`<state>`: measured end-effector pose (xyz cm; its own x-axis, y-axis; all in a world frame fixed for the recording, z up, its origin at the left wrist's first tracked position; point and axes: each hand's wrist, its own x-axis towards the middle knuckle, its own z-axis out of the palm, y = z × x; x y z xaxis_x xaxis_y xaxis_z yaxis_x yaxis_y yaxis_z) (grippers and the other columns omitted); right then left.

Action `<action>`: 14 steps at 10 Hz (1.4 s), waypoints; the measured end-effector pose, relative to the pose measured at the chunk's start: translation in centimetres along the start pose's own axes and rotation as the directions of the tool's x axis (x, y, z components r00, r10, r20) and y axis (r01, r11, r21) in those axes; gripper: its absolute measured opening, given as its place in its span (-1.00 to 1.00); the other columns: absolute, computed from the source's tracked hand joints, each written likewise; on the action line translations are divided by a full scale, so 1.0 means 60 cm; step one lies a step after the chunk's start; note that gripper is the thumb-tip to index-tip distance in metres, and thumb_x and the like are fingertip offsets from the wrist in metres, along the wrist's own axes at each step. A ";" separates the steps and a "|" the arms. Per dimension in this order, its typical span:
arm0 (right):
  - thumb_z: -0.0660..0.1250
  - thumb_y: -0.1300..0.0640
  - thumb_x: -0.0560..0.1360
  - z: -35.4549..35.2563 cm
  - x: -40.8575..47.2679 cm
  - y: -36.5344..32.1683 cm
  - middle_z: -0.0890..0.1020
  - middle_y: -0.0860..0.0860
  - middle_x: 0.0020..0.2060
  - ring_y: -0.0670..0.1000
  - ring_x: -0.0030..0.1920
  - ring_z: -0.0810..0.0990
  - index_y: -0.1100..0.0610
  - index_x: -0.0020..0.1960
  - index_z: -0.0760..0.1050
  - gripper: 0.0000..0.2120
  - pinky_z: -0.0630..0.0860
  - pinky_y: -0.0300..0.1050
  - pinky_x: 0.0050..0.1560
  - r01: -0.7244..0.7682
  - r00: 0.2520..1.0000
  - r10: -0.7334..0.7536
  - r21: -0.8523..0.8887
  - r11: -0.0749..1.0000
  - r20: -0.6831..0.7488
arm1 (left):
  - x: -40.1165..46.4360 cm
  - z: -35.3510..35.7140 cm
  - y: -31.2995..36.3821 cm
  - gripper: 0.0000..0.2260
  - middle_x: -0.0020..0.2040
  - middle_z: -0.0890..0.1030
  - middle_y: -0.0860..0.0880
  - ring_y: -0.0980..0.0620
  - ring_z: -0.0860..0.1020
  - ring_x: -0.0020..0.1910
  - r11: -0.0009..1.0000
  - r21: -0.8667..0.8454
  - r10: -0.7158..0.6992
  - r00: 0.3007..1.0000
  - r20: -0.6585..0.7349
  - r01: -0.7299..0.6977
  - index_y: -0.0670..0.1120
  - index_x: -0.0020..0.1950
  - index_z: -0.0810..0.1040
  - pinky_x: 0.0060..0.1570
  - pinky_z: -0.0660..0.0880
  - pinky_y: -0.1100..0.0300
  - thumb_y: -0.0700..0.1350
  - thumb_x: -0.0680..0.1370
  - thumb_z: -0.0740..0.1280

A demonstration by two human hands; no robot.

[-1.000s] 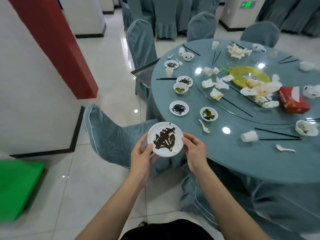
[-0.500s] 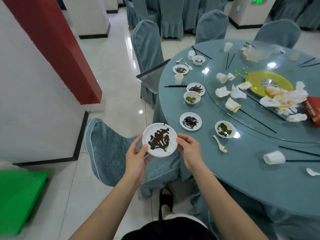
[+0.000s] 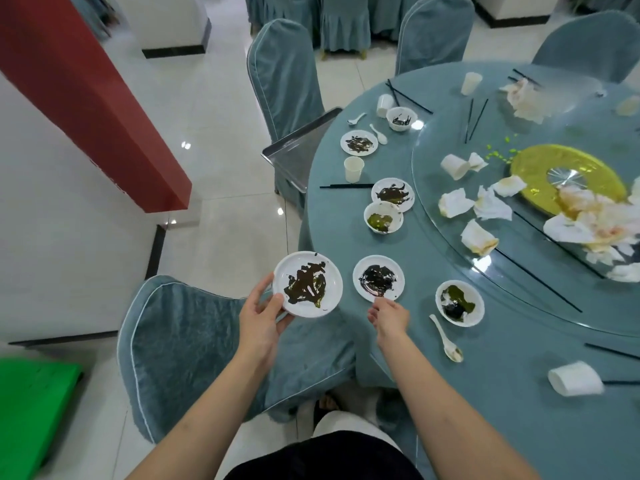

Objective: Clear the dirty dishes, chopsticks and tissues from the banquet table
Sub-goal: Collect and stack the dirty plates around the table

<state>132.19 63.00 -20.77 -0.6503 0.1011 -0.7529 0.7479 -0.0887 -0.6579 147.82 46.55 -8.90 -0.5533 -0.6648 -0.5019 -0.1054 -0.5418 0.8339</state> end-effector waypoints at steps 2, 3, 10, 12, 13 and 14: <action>0.41 0.30 0.54 0.003 0.061 -0.007 0.50 0.07 -0.40 0.03 -0.42 0.43 0.25 -0.21 0.48 -0.83 0.42 -0.15 -0.41 -0.150 0.972 0.159 0.060 0.987 -0.173 | 0.033 0.030 0.005 -0.65 0.16 0.69 -0.19 -0.12 0.69 0.07 0.999 0.031 -0.017 1.000 -0.006 0.017 0.03 0.38 0.53 0.00 0.66 0.05 -0.30 0.66 0.29; 0.43 0.26 0.55 0.010 0.074 -0.010 0.51 0.08 -0.39 0.02 -0.41 0.42 0.25 -0.24 0.45 -0.76 0.42 -0.11 -0.36 -0.170 0.965 0.187 0.104 0.980 -0.184 | 0.042 0.036 0.010 -0.65 0.15 0.70 -0.18 -0.12 0.69 0.07 0.999 0.035 -0.026 1.000 -0.007 0.026 0.03 0.36 0.54 0.00 0.67 0.04 -0.31 0.65 0.29; 0.40 0.30 0.56 0.075 -0.013 -0.014 0.61 0.09 -0.30 -0.02 -0.39 0.51 0.23 0.01 0.55 -0.95 0.44 -0.19 -0.36 0.010 0.993 0.013 0.194 0.981 -0.115 | 0.047 -0.053 0.052 -0.65 0.18 0.69 -0.16 -0.15 0.67 0.17 1.000 -0.004 0.015 1.000 -0.008 -0.015 0.06 0.36 0.54 0.00 0.66 0.07 -0.29 0.66 0.30; 0.38 0.29 0.58 0.152 -0.123 -0.013 0.57 0.04 -0.30 -0.07 -0.33 0.50 0.18 -0.05 0.56 -0.94 0.39 -0.24 -0.39 0.117 0.981 -0.161 0.327 0.938 0.111 | 0.037 -0.143 0.110 -0.65 0.18 0.70 -0.14 -0.17 0.65 0.21 0.996 -0.044 0.071 0.997 -0.012 -0.072 0.08 0.36 0.53 0.11 0.63 -0.01 -0.28 0.66 0.30; 0.38 0.26 0.58 0.199 -0.196 0.001 0.60 0.02 -0.28 -0.08 -0.31 0.53 0.15 -0.05 0.58 -0.95 0.44 -0.21 -0.31 0.141 0.951 -0.227 0.359 0.923 0.210 | 0.025 -0.199 0.135 -0.63 0.13 0.71 -0.09 -0.14 0.66 0.19 0.993 -0.070 0.098 0.995 -0.007 -0.098 0.07 0.40 0.53 -0.02 0.64 0.10 -0.27 0.66 0.31; 0.38 0.25 0.58 0.246 -0.268 0.031 0.63 0.04 -0.28 -0.05 -0.31 0.55 0.15 -0.04 0.60 -0.95 0.46 -0.17 -0.28 0.188 0.924 -0.275 0.308 0.933 0.267 | 0.010 -0.259 0.156 -0.63 0.11 0.72 -0.04 -0.12 0.66 0.19 0.989 -0.089 0.120 0.993 0.001 -0.119 0.11 0.38 0.54 0.02 0.65 0.07 -0.26 0.66 0.31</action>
<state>142.06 46.62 -10.16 -0.8417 -0.1469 -0.5196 0.5340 -0.3690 -0.7607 159.37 33.11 -4.95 -0.5624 -0.7246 -0.3984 0.0349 -0.5021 0.8641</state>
